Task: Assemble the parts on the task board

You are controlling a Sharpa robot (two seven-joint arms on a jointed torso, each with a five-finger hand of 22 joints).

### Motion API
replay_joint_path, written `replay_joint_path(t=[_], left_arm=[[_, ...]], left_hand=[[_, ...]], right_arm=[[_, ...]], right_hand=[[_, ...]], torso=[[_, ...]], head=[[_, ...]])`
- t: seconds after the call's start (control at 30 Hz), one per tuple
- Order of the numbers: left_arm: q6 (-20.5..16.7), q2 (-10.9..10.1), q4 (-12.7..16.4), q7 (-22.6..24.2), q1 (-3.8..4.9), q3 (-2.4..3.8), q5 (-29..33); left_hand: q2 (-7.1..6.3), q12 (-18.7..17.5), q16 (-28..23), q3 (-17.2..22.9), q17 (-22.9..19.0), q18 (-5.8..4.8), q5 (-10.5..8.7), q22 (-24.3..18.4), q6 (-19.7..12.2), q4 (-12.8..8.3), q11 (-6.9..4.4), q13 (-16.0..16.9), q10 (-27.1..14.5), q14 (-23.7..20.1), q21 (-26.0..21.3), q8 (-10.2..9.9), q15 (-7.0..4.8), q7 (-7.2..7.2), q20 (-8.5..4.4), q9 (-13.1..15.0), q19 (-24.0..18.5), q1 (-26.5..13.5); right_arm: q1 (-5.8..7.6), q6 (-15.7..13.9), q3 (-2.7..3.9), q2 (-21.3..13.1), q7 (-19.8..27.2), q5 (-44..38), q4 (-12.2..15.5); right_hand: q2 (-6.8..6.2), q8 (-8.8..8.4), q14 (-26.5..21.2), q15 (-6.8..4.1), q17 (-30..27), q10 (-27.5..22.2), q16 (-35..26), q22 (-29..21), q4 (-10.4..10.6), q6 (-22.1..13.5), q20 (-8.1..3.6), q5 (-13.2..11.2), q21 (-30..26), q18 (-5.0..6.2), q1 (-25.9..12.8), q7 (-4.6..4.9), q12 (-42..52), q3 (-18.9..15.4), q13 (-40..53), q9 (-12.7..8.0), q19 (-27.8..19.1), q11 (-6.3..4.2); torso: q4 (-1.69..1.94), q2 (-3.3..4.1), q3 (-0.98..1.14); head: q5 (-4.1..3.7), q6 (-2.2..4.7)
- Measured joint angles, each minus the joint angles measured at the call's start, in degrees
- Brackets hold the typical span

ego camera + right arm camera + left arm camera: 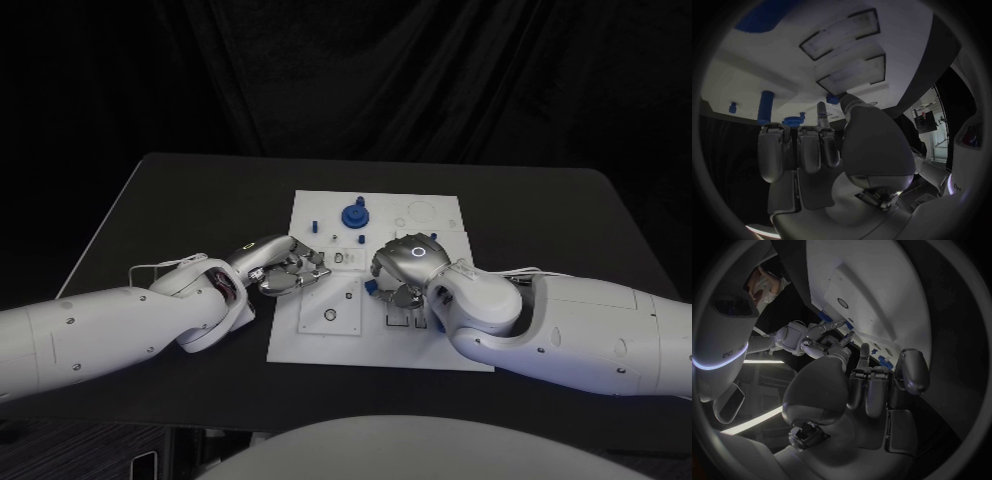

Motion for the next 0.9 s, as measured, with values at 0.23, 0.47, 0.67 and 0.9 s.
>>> replay_joint_path(t=[0.23,0.47,0.67,0.9], left_arm=[[0.25,0.25,-0.15,0.00,-0.02,0.00,0.00],[0.47,0.42,-0.28,0.00,-0.03,0.00,0.00],[0.64,0.50,-0.47,0.00,-0.05,0.00,0.00],[0.83,0.60,-0.61,-0.02,-0.07,0.00,0.00]], left_hand=[[0.00,0.00,0.00,0.00,0.00,0.00,0.00,0.00,0.00,0.00,0.00,0.00,0.00,0.00,0.00,0.00,0.00,0.00,0.00,-0.10,0.00,0.00],[0.00,0.00,0.00,-0.16,0.00,0.00,0.34,0.00,0.21,0.16,-0.01,0.00,0.00,0.00,0.00,-0.14,0.00,-0.21,0.00,-0.40,0.00,0.00],[0.23,0.00,0.00,-0.16,0.00,0.00,0.55,0.00,0.21,0.16,-0.01,0.00,0.00,0.00,0.00,-0.22,0.00,-0.21,0.00,-0.70,0.00,0.23],[0.23,0.00,0.00,-0.16,0.00,0.00,0.55,0.00,0.42,0.16,-0.01,0.00,0.00,0.00,0.00,-0.22,0.00,0.00,0.00,-0.90,0.00,0.23]], right_arm=[[-0.01,0.73,0.04,0.79,0.11,0.00,-0.91],[-0.19,0.87,0.08,1.15,0.42,0.00,-1.30],[-0.28,0.66,0.08,1.18,0.80,-0.01,-1.39],[-0.34,0.41,0.04,1.18,1.17,-0.01,-1.47]], right_hand=[[0.27,0.00,0.00,0.00,0.00,0.00,-0.23,0.05,-0.69,0.00,0.00,-0.30,-0.25,0.00,0.59,0.00,-0.23,1.19,0.00,-0.41,0.00,0.00],[0.27,0.00,0.00,0.00,-0.01,0.00,-0.23,0.04,-0.56,0.00,0.00,-1.18,-0.25,0.00,0.58,0.00,-0.23,1.64,-0.01,-0.61,0.00,0.00],[-0.04,-0.34,0.00,0.00,-0.01,0.00,-0.23,0.04,-0.37,-1.33,0.00,-2.77,-0.60,0.00,0.89,0.30,-0.45,2.29,-0.01,-1.26,0.00,0.00],[-0.36,-0.34,0.00,0.00,-0.01,0.14,-0.73,0.03,-0.46,-2.96,0.00,-3.76,-1.26,0.00,0.57,0.30,-0.80,2.69,-0.01,-1.96,0.00,-0.14]], torso=[[-0.03,0.08,-0.01],[-0.02,0.13,-0.02],[0.06,0.09,-0.04],[0.07,0.04,-0.04]], head=[[0.05,0.00],[0.12,0.00],[0.18,0.00],[0.22,0.00]])
